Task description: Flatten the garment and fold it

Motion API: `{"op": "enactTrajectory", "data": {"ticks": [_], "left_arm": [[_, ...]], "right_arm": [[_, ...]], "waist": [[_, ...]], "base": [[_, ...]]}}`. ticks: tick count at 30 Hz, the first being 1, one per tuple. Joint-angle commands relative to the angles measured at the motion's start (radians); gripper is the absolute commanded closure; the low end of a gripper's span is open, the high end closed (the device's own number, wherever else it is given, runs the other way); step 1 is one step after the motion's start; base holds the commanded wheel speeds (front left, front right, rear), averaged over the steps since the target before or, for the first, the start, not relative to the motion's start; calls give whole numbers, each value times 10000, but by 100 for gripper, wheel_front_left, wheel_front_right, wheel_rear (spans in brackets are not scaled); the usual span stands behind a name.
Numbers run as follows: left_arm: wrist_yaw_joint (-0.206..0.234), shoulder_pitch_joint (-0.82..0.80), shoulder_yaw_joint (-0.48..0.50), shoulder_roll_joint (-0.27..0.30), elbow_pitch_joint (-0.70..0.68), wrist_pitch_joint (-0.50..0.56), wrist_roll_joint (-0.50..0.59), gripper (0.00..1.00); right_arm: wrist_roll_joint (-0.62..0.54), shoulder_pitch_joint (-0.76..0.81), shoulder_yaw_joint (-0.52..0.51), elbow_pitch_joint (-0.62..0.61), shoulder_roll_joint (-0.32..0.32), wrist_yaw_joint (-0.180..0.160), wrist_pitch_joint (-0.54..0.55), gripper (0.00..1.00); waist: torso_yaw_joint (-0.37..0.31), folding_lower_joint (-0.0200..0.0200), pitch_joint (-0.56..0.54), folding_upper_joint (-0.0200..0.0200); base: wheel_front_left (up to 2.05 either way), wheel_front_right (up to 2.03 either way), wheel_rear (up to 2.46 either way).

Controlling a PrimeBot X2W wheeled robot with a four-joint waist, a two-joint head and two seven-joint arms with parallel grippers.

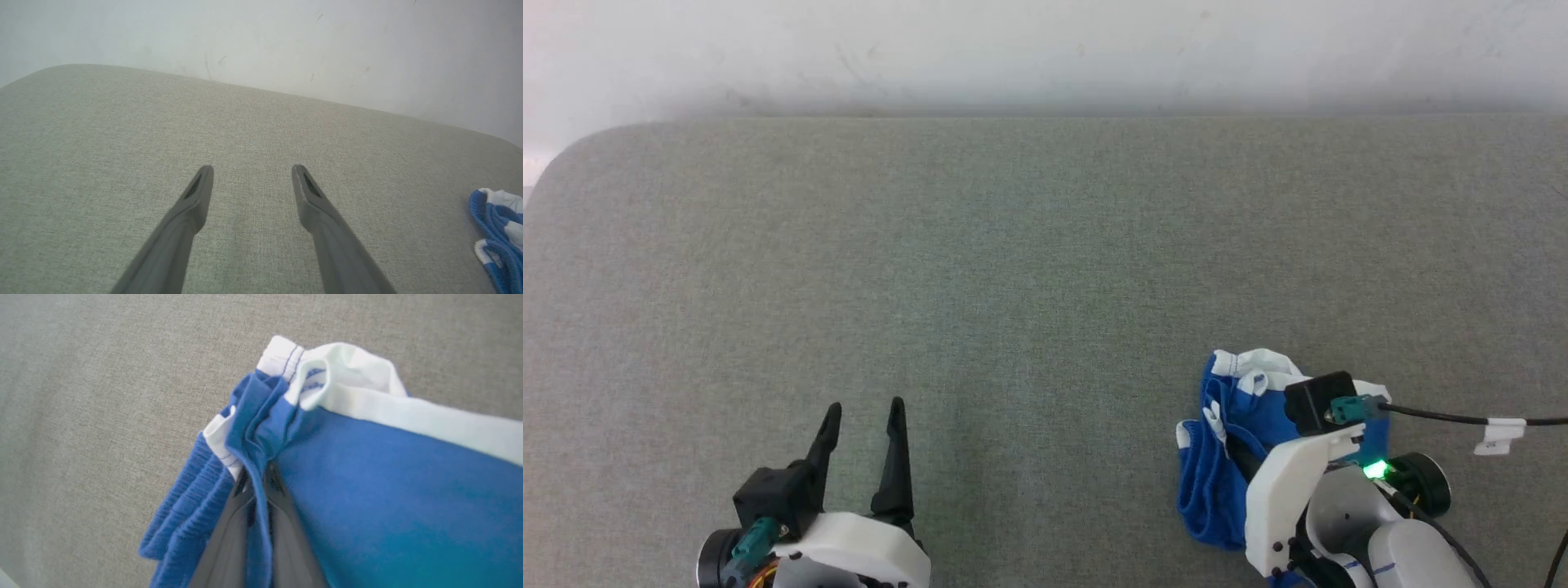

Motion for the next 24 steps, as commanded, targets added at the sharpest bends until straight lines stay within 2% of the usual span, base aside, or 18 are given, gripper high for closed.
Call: {"op": "enactTrajectory", "data": {"ticks": [1, 2, 3, 7, 11, 18, 21, 24], "left_arm": [[-66, -145, -20, -28, 68, -94, -43, 0], [-80, -154, -23, -35, 113, -102, -60, 0], [-87, -147, -13, -39, 149, -112, -82, 0], [-47, -40, 11, -72, 241, -156, -130, 0], [-17, 25, 43, -79, 259, -183, -176, 0], [-13, -6, 4, -82, 238, -207, -183, 0], [12, 2, -3, -61, 171, -223, -155, 0], [30, 5, 14, 2, 110, -225, -143, 0]], "right_arm": [[-126, -143, 39, 177, 17, -7, -34, 75], [-178, -186, 96, 289, 17, -7, -44, 51], [-114, -216, 155, 337, 17, -7, -42, 0], [-28, -327, 355, -100, 17, -7, -17, 0], [244, -190, 105, -1216, 18, -7, 137, 0], [141, 746, -1499, -3364, 18, -7, 43, 0], [305, 1423, -2237, -3683, 18, -7, -95, 0], [603, 1999, -2541, -3561, 18, -7, -149, 0]], "waist": [[32, -1, -30, 0], [35, -1, -57, 0], [20, -1, -85, 0], [-122, -1, -157, 0], [-326, -1, -169, 0], [-564, -1, -92, 0], [-612, -1, -24, 0], [-654, -1, 53, 0]], "base": [[0, 0, 0], [0, 0, 0], [0, 0, 0], [0, 0, 0], [0, 0, 0], [0, 0, 0], [0, 0, 0], [0, 0, 0]]}}
